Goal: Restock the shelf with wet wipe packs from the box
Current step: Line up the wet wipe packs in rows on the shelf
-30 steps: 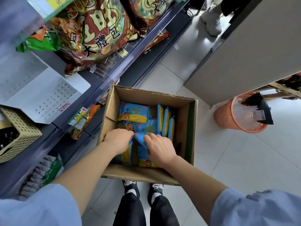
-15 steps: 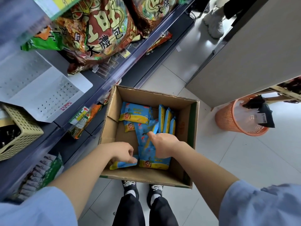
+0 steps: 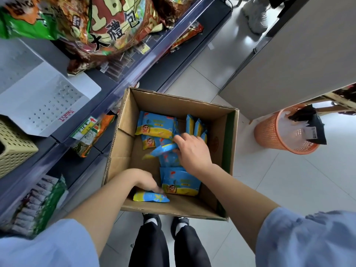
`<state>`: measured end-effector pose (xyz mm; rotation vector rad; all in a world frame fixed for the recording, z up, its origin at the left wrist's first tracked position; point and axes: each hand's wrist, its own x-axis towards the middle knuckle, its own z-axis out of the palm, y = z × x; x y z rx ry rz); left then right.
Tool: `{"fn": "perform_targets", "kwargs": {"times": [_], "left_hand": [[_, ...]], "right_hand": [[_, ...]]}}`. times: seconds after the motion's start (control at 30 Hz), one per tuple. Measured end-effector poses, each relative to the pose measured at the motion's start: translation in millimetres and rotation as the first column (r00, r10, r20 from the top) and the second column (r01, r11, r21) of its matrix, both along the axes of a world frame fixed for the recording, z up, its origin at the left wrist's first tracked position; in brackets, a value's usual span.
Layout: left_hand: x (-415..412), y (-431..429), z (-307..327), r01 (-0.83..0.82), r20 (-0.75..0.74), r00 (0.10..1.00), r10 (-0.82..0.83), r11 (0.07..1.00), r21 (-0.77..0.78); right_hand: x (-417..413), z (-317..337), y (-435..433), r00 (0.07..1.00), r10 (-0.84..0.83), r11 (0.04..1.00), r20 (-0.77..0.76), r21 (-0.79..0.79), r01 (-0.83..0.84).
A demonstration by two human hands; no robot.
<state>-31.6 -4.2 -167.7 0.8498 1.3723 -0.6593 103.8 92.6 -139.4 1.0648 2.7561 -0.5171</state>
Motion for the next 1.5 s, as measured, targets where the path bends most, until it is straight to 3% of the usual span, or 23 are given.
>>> {"fn": "perform_targets", "kwargs": {"times": [0.1,0.2,0.37,0.5,0.63,0.8,0.9,1.0,1.23,1.5], "left_hand": [[-1.2,1.7,7.7,-0.051,0.007,0.999,0.051,0.997,-0.059],[-2.5,-2.2,16.8,-0.155,0.038,0.986,0.161,0.980,-0.123],[-5.2,-6.1,42.0,-0.384,0.038,0.923,0.383,0.921,0.061],[-12.0,-2.8,75.5,-0.644,0.189,0.764,0.617,0.743,0.180],[-21.3,-13.8,118.4,-0.733,0.256,0.676,0.691,0.597,0.325],[-31.8,-37.4,188.5,-0.677,0.260,0.660,0.705,0.408,0.613],[-40.6,-56.1,231.2,-0.633,0.286,0.625,0.726,0.256,0.731],[-50.0,-81.4,273.1,-0.559,0.259,0.601,0.756,0.166,0.813],[-76.6,-171.1,363.3,-0.339,0.115,0.519,0.847,0.081,0.937],[-94.4,-307.8,445.9,-0.186,0.109,0.350,0.930,-0.045,0.982]], "right_hand": [[-3.8,8.2,-2.5,0.997,-0.041,0.999,-0.069,-0.004,0.040],[-5.7,15.4,0.7,0.984,-0.172,0.980,-0.035,-0.108,0.167],[-4.8,35.2,10.8,0.935,-0.351,0.887,0.056,-0.300,0.351],[-3.3,62.1,14.4,0.940,-0.333,0.861,0.079,-0.381,0.337],[-9.1,96.2,18.1,0.962,-0.267,0.895,0.052,-0.357,0.268],[-25.7,150.7,21.6,0.974,-0.215,0.945,-0.070,-0.267,0.189],[-43.1,187.0,16.4,0.976,-0.156,0.961,-0.149,-0.252,0.115],[-64.5,222.9,4.1,0.971,-0.061,0.975,-0.233,-0.224,0.007],[-115.2,301.7,-50.9,0.922,0.171,0.963,-0.348,-0.139,-0.232],[-163.4,386.6,-153.9,0.794,0.341,0.907,-0.503,-0.046,-0.418]]}}
